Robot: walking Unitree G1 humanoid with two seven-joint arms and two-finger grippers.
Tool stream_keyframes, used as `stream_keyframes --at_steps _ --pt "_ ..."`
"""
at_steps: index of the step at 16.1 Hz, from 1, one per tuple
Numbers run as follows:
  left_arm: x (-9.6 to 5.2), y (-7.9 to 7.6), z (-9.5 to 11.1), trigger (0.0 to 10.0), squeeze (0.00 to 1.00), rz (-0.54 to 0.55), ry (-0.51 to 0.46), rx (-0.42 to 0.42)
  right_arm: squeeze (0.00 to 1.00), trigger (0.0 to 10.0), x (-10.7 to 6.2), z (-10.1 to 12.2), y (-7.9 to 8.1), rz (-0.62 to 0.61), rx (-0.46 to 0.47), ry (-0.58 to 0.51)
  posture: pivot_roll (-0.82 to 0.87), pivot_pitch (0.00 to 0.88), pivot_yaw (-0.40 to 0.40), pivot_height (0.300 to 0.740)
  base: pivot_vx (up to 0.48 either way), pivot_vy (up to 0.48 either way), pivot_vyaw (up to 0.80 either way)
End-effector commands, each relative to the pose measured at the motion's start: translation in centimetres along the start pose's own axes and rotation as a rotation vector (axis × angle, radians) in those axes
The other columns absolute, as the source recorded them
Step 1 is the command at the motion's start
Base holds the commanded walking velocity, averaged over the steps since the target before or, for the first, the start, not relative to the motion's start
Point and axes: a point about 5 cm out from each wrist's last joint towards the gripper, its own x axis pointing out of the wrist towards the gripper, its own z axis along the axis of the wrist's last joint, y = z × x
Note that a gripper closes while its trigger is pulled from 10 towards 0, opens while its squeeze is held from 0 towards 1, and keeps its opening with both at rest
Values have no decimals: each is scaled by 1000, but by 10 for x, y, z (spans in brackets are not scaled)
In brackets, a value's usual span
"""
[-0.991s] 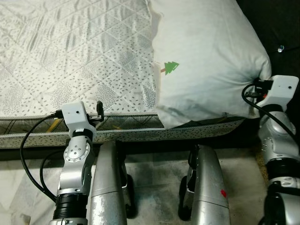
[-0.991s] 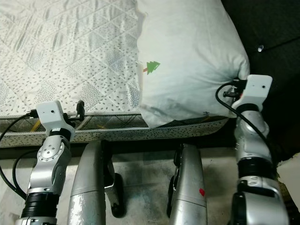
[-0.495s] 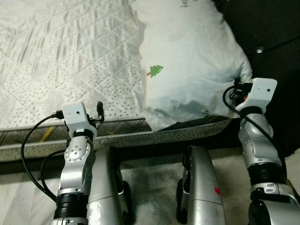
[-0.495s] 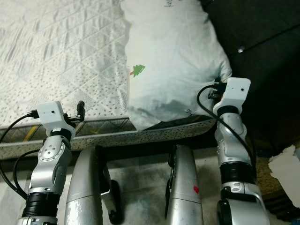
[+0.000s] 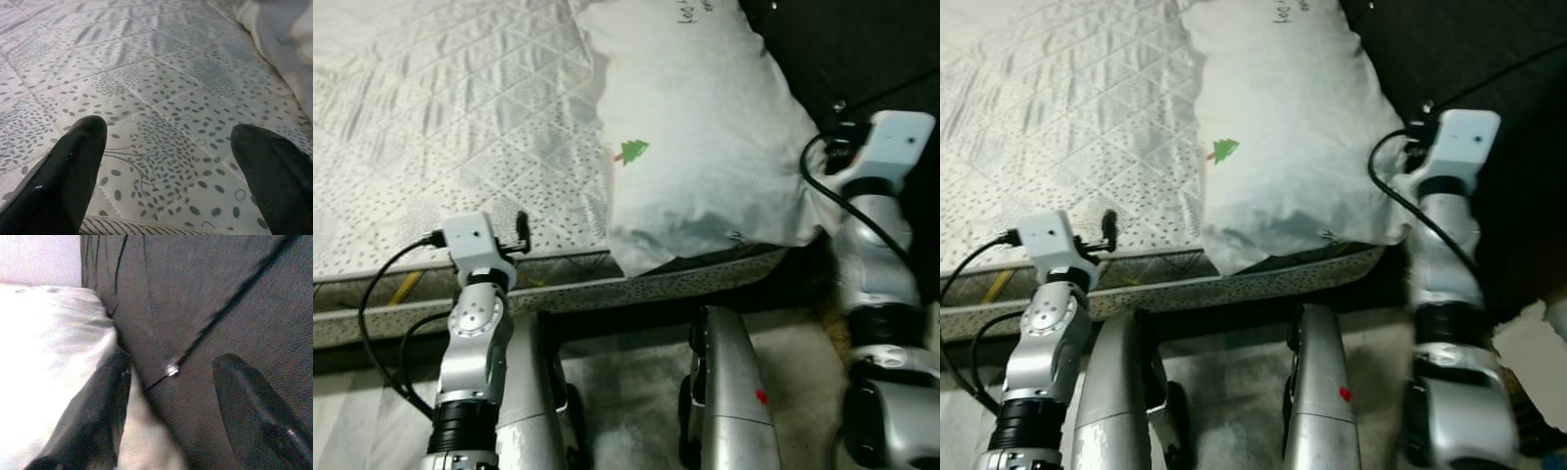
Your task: Clean up the room
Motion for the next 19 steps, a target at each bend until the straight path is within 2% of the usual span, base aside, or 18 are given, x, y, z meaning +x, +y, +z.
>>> stream_keyframes --at_steps 1,2,3,4,5,6,7,8,9,10,11,14,16,17,19 --pt "0 -2 -1 10000 0 -5 3 -4 1000 10000 2 -4 27 104 32 29 63 116 17 498 0 0 0" --pt "0 -2 -1 10000 0 -5 1 -3 1000 10000 -4 -22 56 215 51 140 70 110 12 498 0 0 0" --pt "1 -1 -1 10000 0 -3 0 -3 1000 10000 -11 -38 74 285 55 240 71 108 10 498 0 0 0" --pt "1 -1 -1 10000 0 -3 -1 -2 1000 10000 -16 -49 81 314 48 308 71 108 10 498 0 0 0" --pt "2 -1 0 10000 0 0 -2 -4 1000 10000 -29 -72 91 348 57 465 74 104 2 498 0 0 0" --pt "3 -2 0 10000 0 1 -3 -5 1000 10000 -34 -80 94 355 70 522 75 100 0 498 0 0 0" --pt "5 -2 1 10000 0 4 -7 -8 1000 10000 -38 -86 97 344 123 566 77 95 -3 498 0 0 0" --pt "6 -1 2 10000 0 10 -13 -11 1000 10000 -31 -77 96 313 178 501 75 91 -3 498 0 0 0" --pt "7 0 4 10000 0 14 -23 -13 573 10000 -15 -49 93 280 271 323 70 85 -1 498 0 0 0" --pt "9 1 7 10000 0 19 -42 -11 459 10000 -8 -33 91 271 307 228 66 83 1 498 0 0 0" --pt "11 0 13 10000 0 16 -76 -15 0 10000 -5 -19 91 288 332 142 66 71 5 498 0 0 0" --pt "14 -1 19 10000 0 13 -103 -9 0 10000 -8 -10 93 303 366 71 72 51 11 503 0 0 0" --pt "18 -1 23 10000 0 22 -116 -14 0 10000 -12 -5 100 308 414 36 72 46 12 522 0 0 0" --pt "18 -2 25 10000 0 26 -127 -17 0 10000 -14 1 108 330 434 10 74 47 18 541 0 0 0" --pt "17 -8 33 10000 0 12 -161 -13 0 10000 -12 8 109 331 432 -16 81 53 16 564 0 0 0"
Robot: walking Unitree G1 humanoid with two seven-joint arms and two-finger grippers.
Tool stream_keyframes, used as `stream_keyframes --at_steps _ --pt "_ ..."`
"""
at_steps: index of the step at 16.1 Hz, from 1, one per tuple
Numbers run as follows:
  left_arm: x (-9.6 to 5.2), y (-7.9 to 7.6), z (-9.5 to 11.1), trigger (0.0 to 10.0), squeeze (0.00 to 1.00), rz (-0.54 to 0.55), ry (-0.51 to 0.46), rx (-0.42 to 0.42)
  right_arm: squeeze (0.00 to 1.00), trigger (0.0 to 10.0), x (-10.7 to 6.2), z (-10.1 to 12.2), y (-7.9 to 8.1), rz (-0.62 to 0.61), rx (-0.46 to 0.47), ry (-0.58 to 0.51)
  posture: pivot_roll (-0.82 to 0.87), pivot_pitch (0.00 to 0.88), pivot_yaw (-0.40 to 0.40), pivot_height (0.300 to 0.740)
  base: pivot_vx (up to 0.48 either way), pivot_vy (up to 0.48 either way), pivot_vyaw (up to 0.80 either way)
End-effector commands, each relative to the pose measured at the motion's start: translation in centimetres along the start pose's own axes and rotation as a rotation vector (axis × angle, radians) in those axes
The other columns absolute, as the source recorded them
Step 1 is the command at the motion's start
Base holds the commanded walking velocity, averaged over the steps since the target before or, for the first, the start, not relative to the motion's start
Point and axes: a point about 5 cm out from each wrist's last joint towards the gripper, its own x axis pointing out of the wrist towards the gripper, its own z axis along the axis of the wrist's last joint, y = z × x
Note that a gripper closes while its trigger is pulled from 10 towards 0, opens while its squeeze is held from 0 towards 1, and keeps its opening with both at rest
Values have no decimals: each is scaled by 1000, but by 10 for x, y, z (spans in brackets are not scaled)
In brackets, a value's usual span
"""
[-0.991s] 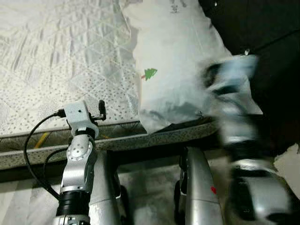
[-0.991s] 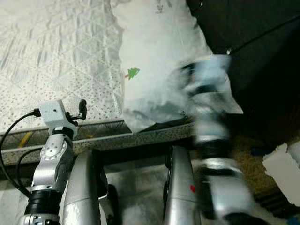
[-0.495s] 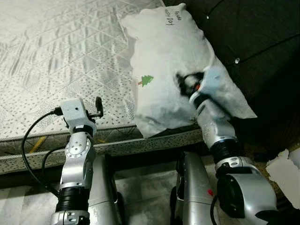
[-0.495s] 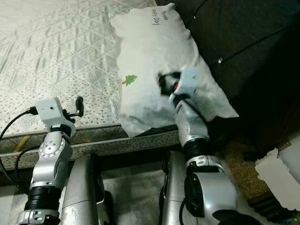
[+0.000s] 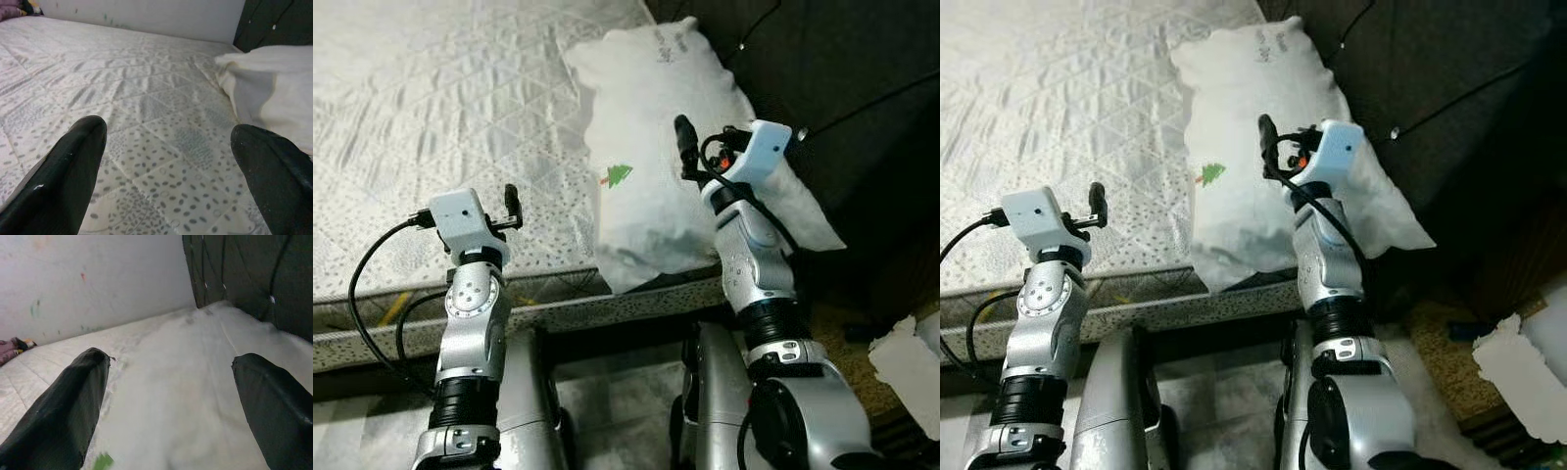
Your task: Clean up the room
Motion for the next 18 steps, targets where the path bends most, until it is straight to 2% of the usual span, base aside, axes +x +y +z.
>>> stream_keyframes --at_steps 1,6,10,13,18 --pt "1 -4 10 10000 0 -11 -51 11 0 10000 3 11 0 2 -2 -43 85 57 13 573 0 0 0" --pt "-8 2 -4 10000 0 20 -2 9 0 10000 -6 6 -5 -21 -12 -17 71 75 3 611 0 0 0" --pt "-14 8 -6 10000 0 31 16 21 0 10000 -22 -9 -17 -86 -44 26 95 69 20 654 0 0 0" --pt "-12 8 -8 10000 0 10 26 41 0 10000 -30 -14 -21 -103 -63 42 84 66 29 687 0 0 0" --pt "-9 3 -8 10000 0 6 28 31 0 10000 -36 -16 -22 -110 -103 56 70 48 18 734 0 0 0"
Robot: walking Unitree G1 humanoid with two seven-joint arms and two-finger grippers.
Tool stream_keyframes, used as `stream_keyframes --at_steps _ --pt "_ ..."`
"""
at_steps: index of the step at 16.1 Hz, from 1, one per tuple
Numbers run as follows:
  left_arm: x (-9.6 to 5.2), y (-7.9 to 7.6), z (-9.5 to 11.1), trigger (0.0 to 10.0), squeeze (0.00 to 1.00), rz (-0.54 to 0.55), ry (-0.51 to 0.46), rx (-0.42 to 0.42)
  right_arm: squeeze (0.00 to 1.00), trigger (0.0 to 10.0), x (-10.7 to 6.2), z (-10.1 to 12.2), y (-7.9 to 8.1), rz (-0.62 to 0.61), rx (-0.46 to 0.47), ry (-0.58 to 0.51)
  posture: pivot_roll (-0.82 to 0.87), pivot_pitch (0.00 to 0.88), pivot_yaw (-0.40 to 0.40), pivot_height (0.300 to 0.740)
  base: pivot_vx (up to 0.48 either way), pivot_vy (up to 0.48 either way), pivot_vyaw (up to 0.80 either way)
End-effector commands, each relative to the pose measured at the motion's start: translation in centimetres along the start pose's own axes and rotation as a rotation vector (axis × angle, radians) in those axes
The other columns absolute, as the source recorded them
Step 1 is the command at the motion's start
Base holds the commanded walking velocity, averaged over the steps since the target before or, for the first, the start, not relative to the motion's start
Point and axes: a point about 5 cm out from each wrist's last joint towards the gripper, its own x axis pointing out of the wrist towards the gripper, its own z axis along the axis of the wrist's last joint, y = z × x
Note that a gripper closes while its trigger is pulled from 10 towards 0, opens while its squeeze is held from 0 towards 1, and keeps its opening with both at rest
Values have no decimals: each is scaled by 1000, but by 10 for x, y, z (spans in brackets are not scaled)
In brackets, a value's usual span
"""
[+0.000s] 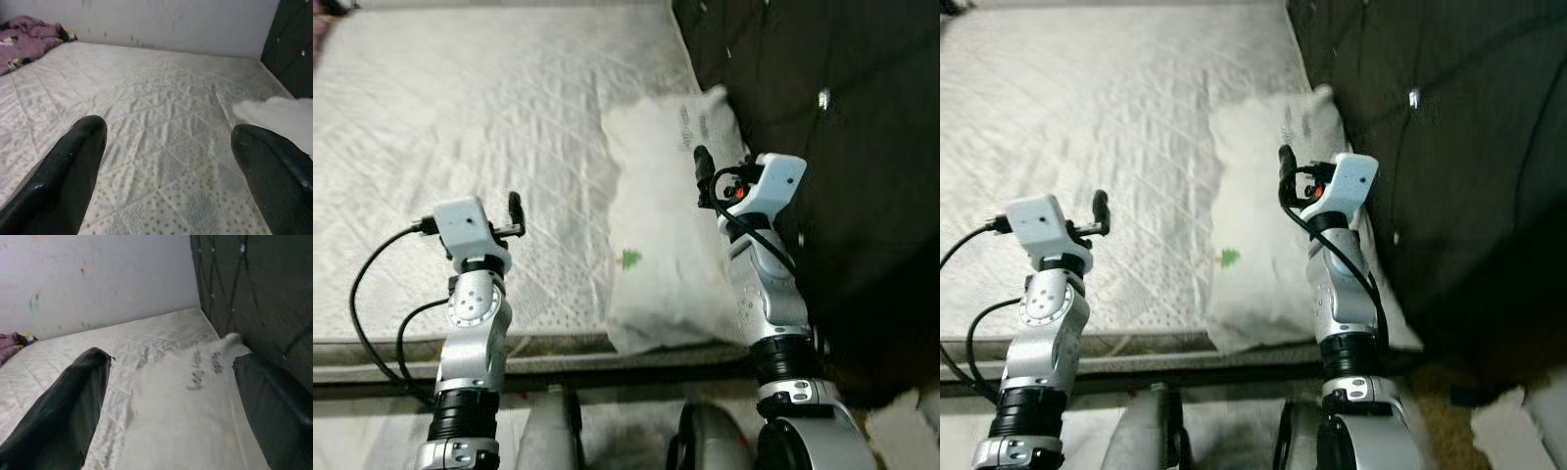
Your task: Clean up the room
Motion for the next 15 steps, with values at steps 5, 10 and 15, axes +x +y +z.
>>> stream_keyframes --at_steps 5,10,15 --pt "-1 -2 -8 10000 0 0 35 -4 0 10000 -6 -2 -4 -12 -37 16 67 49 8 740 0 0 0" --pt "-6 -5 -11 10000 0 -17 53 -17 0 10000 -16 -10 -6 -34 -46 35 56 64 30 740 0 0 0" --pt "-5 -13 -9 10000 0 -38 51 -32 0 10000 -28 -19 -11 -27 -95 80 59 79 27 740 0 0 0"
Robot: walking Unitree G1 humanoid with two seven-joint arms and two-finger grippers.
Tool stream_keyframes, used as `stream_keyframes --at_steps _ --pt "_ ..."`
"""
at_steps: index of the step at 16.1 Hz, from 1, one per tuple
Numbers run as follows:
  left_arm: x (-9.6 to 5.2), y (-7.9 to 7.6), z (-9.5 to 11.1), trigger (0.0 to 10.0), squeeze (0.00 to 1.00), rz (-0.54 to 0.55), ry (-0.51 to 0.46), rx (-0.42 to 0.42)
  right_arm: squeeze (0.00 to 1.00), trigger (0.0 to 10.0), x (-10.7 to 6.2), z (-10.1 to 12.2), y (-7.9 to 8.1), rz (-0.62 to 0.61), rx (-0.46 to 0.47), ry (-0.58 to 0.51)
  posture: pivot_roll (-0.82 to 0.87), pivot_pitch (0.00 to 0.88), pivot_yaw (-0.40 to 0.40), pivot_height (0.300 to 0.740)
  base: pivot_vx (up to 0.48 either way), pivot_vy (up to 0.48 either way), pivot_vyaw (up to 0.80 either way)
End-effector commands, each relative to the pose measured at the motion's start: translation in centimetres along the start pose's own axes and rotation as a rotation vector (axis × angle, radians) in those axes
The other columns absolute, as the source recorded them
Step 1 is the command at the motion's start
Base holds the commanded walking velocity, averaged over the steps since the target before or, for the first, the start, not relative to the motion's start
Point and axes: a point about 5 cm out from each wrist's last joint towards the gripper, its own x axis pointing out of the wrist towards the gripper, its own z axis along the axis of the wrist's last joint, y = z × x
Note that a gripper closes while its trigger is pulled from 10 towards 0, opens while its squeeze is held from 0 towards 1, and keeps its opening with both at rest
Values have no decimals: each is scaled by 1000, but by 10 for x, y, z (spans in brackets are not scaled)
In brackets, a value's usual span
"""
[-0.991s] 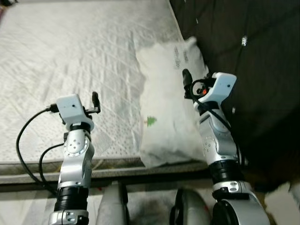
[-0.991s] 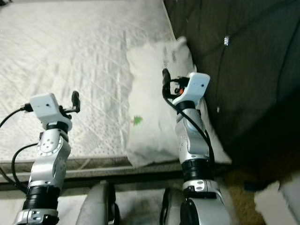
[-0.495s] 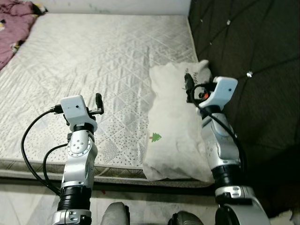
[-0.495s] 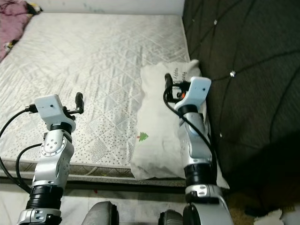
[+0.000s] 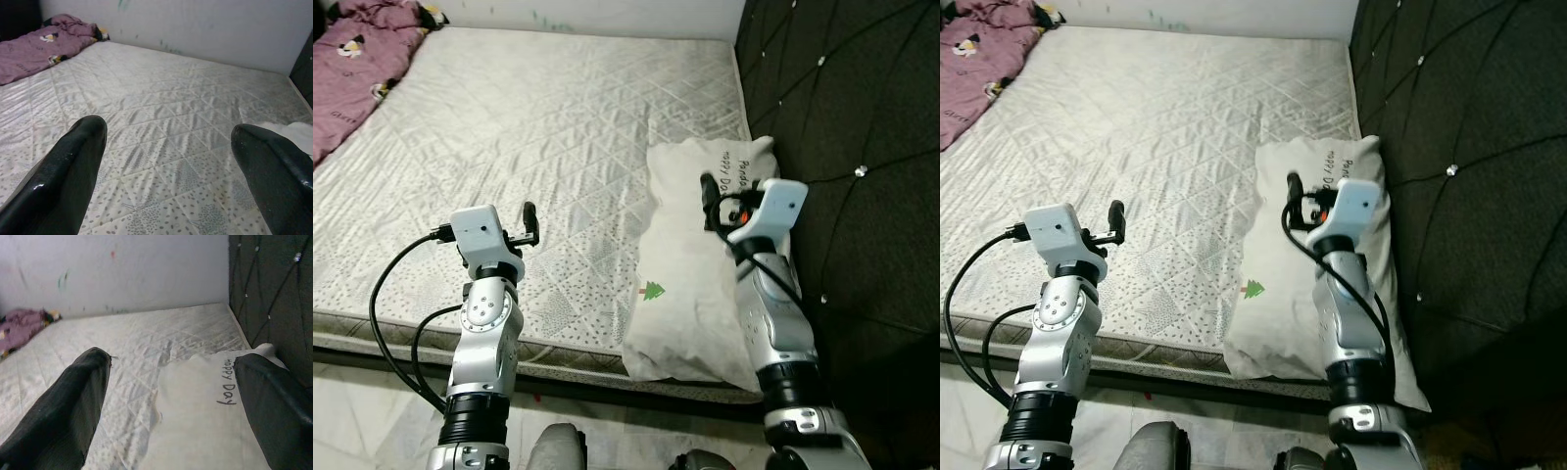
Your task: Clean up the room
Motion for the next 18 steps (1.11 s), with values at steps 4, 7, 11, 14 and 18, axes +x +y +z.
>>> stream_keyframes --at_steps 4,7,11,14,18 --pt "-7 18 -1 10000 0 81 4 2 0 10000 -14 -25 15 158 -63 128 89 108 -33 740 0 0 0" --pt "-17 35 -4 10000 0 167 12 -16 0 10000 -16 -34 29 281 -83 187 97 143 -72 740 0 0 0" --pt "-22 35 -8 10000 0 164 36 -14 0 10000 -16 -33 31 287 -92 176 97 141 -55 740 0 0 0" --pt "-16 27 -5 10000 0 123 32 -15 0 10000 -16 -31 33 271 -73 156 81 147 -37 740 0 0 0" --pt "-14 24 -8 10000 0 98 42 -9 0 10000 -19 -29 29 264 -74 150 64 152 -37 740 0 0 0"
